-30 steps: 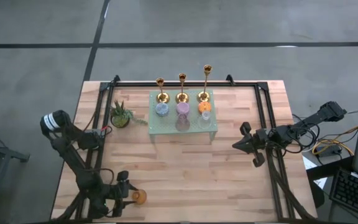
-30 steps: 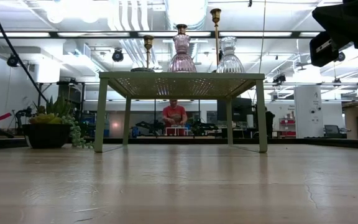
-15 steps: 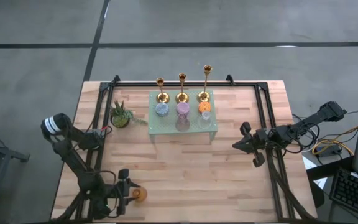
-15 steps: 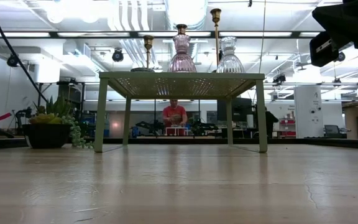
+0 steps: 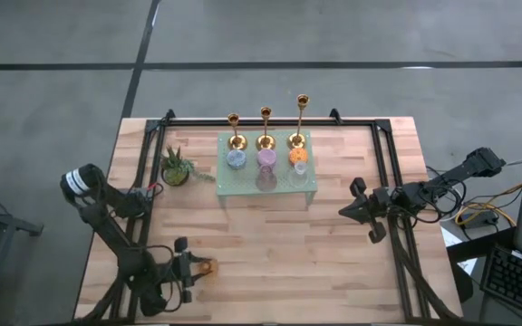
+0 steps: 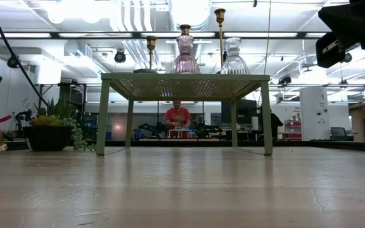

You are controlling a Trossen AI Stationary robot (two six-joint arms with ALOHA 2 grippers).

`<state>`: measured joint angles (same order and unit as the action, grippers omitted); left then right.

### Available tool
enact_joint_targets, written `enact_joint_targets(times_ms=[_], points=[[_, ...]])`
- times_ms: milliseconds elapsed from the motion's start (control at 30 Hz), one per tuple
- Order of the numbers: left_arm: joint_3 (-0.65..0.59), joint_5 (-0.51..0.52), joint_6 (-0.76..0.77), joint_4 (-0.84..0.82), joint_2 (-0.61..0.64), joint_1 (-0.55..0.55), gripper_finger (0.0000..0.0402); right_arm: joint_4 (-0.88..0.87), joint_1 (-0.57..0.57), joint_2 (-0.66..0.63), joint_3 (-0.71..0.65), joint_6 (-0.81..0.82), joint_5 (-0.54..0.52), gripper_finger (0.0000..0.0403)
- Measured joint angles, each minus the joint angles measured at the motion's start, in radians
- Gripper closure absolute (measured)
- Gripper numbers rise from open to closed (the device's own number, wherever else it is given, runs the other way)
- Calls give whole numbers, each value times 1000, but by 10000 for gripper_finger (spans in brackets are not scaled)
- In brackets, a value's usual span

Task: Pick & Place candle stick holders
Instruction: Put the orange glass candle holder on the shelf

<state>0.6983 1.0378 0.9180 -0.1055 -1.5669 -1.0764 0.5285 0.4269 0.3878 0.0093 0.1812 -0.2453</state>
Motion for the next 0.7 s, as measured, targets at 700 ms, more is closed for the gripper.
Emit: enact_joint_targets(times_ms=[700], points=[[7,104,-299,42,410,489,250,0,0,0,0,-1,0,394]])
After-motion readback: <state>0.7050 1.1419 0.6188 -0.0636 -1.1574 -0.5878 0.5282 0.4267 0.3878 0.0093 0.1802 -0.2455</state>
